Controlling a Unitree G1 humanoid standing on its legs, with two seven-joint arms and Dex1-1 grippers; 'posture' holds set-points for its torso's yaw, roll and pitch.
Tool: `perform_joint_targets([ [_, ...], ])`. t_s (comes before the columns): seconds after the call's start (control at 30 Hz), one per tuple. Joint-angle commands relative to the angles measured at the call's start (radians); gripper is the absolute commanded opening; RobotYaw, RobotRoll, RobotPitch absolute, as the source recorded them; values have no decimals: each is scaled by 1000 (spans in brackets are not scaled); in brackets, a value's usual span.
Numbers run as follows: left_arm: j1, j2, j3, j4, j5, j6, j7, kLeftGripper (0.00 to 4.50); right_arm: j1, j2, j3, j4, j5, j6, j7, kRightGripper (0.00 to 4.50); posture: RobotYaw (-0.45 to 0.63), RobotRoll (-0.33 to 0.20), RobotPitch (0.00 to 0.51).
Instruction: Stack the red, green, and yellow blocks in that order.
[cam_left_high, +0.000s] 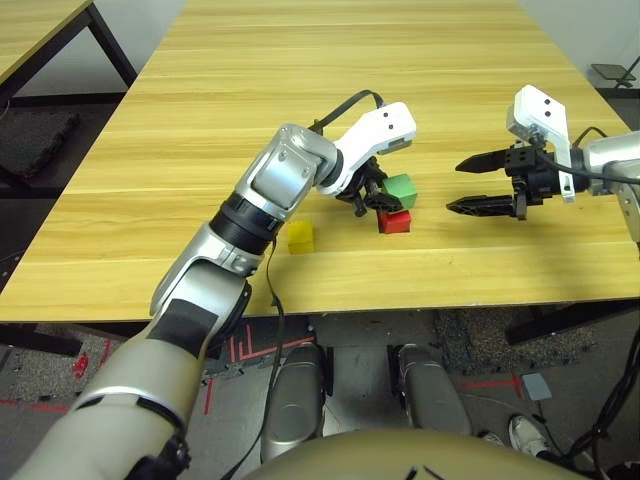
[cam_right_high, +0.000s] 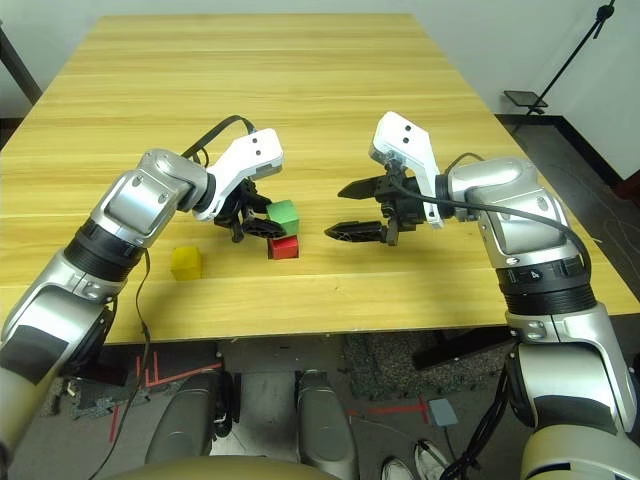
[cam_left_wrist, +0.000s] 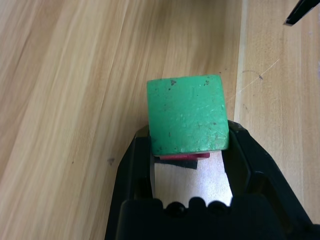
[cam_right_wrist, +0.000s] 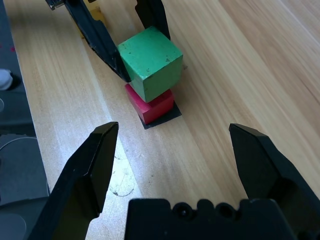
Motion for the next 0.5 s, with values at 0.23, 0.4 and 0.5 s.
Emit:
perform_joint_targets([
  [0.23,41,12,-28,-15,-34,-14,3,2043,0,-21,-21,-15,35,12,-15,4500,164,-134,114],
  [0.4,53,13,-29,-11,-39,-29,7,2043,-2,-23,-21,-18,45,17,-24,4500,158,-135,120],
  [0.5,59,5,-28,5,-37,-59,16,2043,-3,-27,-21,-21,48,23,-26,4500,156,-135,124],
])
